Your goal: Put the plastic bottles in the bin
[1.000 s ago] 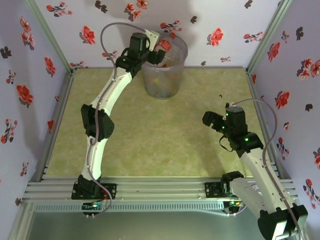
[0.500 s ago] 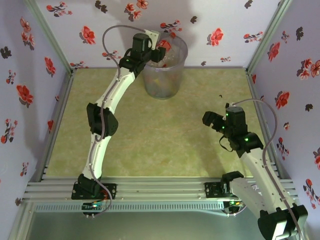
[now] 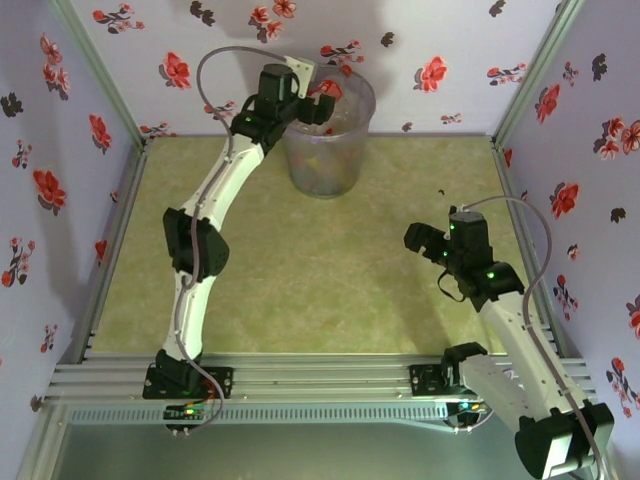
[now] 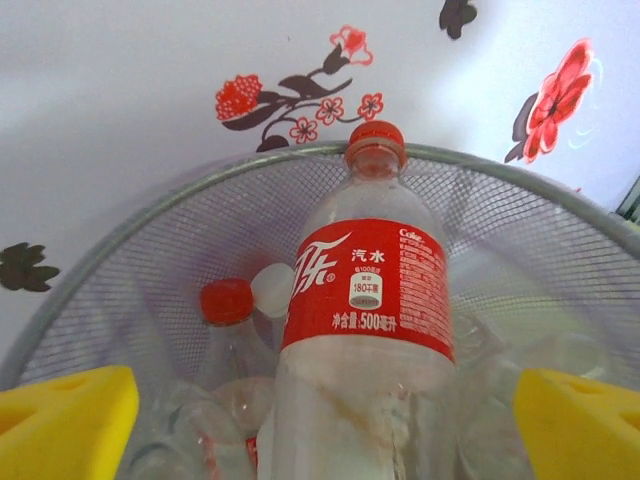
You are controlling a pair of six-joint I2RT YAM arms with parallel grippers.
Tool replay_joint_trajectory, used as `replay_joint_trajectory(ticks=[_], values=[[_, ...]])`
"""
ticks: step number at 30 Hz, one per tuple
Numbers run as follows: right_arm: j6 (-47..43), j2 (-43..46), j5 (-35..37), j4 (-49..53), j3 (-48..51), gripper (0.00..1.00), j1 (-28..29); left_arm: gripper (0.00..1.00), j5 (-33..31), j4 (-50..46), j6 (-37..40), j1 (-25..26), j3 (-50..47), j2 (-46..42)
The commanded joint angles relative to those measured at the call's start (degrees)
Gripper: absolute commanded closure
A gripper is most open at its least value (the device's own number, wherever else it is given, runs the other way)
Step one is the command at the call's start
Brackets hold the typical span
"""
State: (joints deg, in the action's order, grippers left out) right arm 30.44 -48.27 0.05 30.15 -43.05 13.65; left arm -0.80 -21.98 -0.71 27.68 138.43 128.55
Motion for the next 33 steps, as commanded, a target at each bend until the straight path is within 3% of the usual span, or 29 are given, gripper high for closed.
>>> replay_joint_trajectory(ticks=[1,7,11,14,23,28,33], values=[[-1.2,-0.3,1.2,-0.6,-1.6,0.07,-0.3,0.0,0.7,1.4,3.4,-0.9,-5.0,-10.3],[-3.1,-2.0,2.2,-1.6,-2.9,0.07,-0.5,0.0,-2.3,5.0,3.7,-3.1,-28.1,-27.3],[-5.7,-3.3,4.5,-1.4,-4.0,0.06,-0.8,0.0,-5.5,7.5,-0.7,-7.0,-46.0,-39.1],[-8.0,-3.8,7.2,-1.1,-4.5,0.05,-1.2,0.0,-6.6,9.9,-5.3,-10.1,-59.0,-48.0],[-12.5,-3.7,21.0,-6.8,1.2,0.01,-2.2,0.0,-17.3,5.2,-6.4,-14.6,-87.6,-68.6],[-14.7,-3.7,27.2,-17.6,7.7,0.01,-2.5,0.0,-23.9,9.5,-6.8,-16.0,-100.4,-76.6],[-16.1,-4.2,29.8,-26.0,13.5,0.01,-2.5,0.0,-26.8,19.7,-7.2,-17.8,-107.9,-77.2]])
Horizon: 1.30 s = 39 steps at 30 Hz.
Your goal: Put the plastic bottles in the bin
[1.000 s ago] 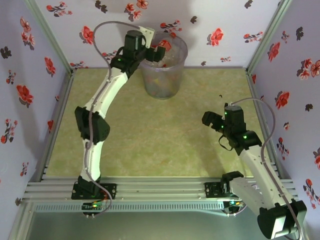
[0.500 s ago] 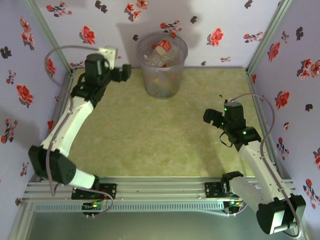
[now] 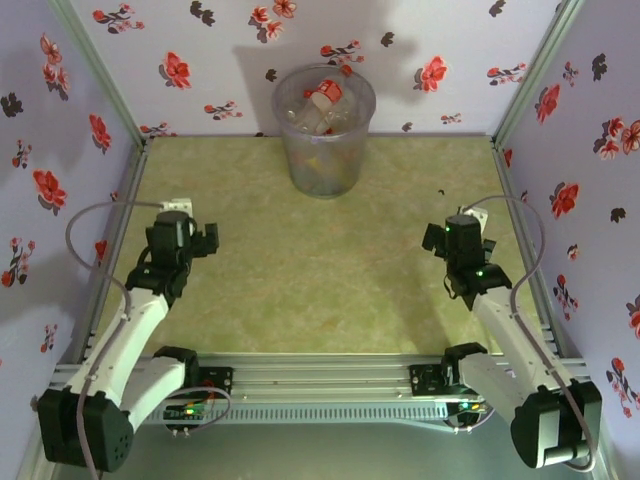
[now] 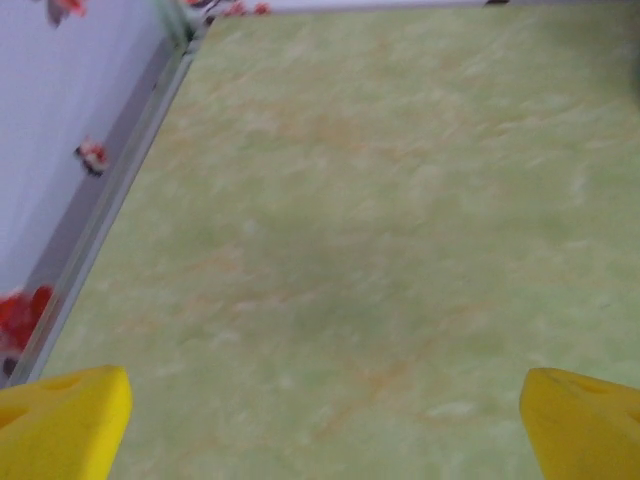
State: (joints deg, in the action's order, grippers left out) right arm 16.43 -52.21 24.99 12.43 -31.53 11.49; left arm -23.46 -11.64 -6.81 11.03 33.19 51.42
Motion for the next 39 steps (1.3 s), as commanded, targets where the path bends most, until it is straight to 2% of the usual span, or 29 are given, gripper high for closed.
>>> replay_joint_trajectory(ticks=[1,5,10,15,22,26,33,37,39], values=[[-2.3,-0.5,5.6,-9.5,2.9,0.01,-0.3,0.0,-4.1,12.6,-0.8,-1.6,-4.3,0.7],[-4.2,-1.9,8.5,-14.6,6.6,0.01,-0.4,0.0,-3.8,19.8,0.4,-2.7,-7.5,6.2],[-6.7,-3.6,8.0,-22.5,10.6,0.01,-0.4,0.0,-3.0,30.2,1.9,-3.6,-10.3,11.6],[-9.7,-6.6,7.6,-32.0,13.3,0.01,-0.4,0.0,2.3,43.6,-0.3,-7.1,-14.1,17.3],[-12.9,-12.4,7.6,-40.2,14.5,0.01,-0.8,0.0,9.4,53.0,-1.0,-12.2,-12.1,25.2],[-14.0,-15.1,6.7,-43.8,14.1,0.01,-1.1,0.0,10.4,58.9,0.7,-12.5,-11.5,31.2],[-14.6,-23.2,4.8,-54.9,13.0,0.01,-3.5,0.0,11.4,57.1,1.4,-12.3,-9.9,32.4],[-12.8,-27.8,2.8,-58.0,11.1,0.01,-4.5,0.0,13.8,59.2,2.7,-12.0,-9.6,35.1],[-12.6,-32.2,1.6,-63.9,11.9,0.01,-4.9,0.0,13.8,59.6,2.6,-11.9,-10.0,35.0]])
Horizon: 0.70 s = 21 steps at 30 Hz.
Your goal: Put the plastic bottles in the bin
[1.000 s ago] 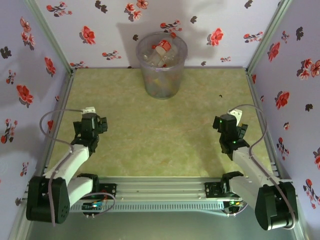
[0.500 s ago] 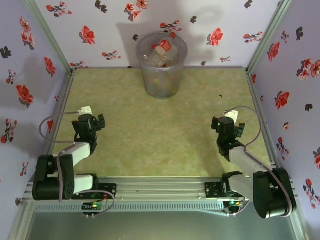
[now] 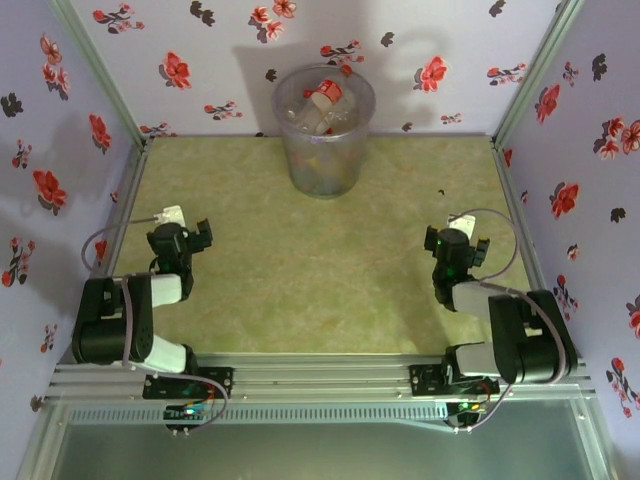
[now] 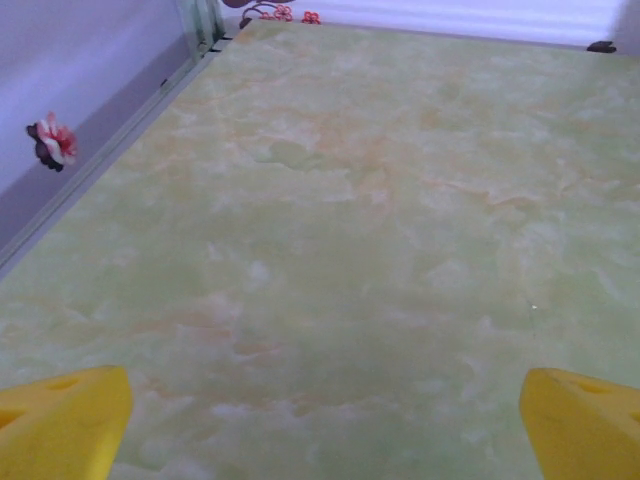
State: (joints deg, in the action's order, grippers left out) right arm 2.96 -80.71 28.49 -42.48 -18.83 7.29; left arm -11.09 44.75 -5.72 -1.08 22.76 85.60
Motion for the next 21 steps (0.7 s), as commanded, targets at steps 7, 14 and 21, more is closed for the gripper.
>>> replay_joint_trajectory(ticks=[7,14,21], values=[[1.4,-5.6,-4.6,-9.2,-1.7,0.01,-1.7,0.0,1.6,7.3,2.7,0.9,-0.9,2.7],[2.6,-9.7,-5.7,-12.9,-1.8,0.01,-3.4,0.0,1.6,7.3,2.7,0.9,-0.9,2.8],[2.9,-8.6,-5.8,-10.2,-2.2,0.01,-3.4,0.0,1.6,7.3,2.7,0.9,-0.9,2.7]])
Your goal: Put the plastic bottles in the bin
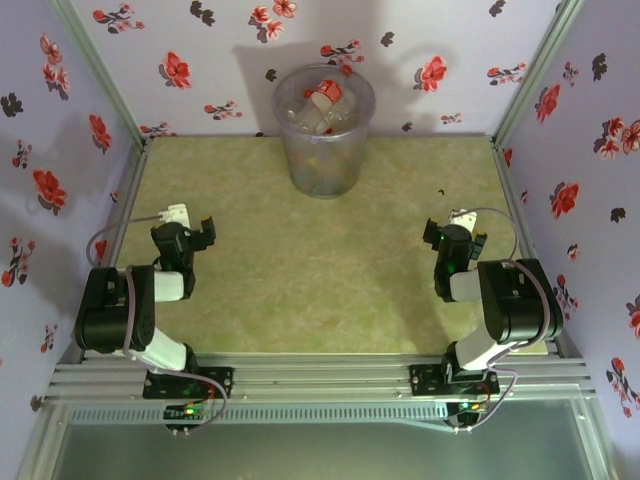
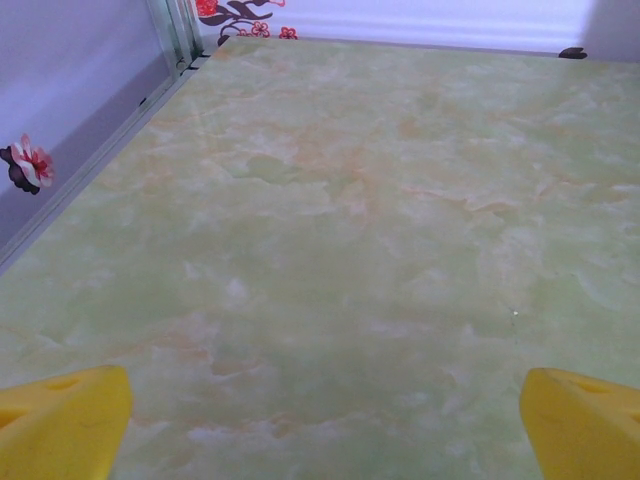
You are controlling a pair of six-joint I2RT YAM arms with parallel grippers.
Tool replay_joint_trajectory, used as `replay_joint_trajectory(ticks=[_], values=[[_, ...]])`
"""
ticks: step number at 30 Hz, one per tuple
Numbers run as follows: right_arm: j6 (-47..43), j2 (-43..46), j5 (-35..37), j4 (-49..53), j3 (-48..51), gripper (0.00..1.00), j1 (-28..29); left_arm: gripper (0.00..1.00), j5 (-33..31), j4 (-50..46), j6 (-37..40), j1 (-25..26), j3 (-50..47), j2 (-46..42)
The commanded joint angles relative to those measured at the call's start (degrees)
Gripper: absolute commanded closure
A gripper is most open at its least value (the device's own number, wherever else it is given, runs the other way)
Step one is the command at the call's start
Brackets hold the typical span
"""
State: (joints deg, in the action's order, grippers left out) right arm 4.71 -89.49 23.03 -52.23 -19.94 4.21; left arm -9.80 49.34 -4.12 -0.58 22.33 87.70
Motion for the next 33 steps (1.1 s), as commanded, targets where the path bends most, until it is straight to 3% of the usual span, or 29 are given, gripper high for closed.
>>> replay_joint_trajectory(ticks=[1,33], values=[[1.1,0.1,-0.4,-0.9,-1.0,0.01,-0.3,0.0,0.2,2.7,1.1,0.4,-0.4,0.7],[1.1,0.0,-0.3,-1.5,-0.9,0.01,-0.6,0.0,-0.3,2.7,1.4,0.7,-0.4,0.6]])
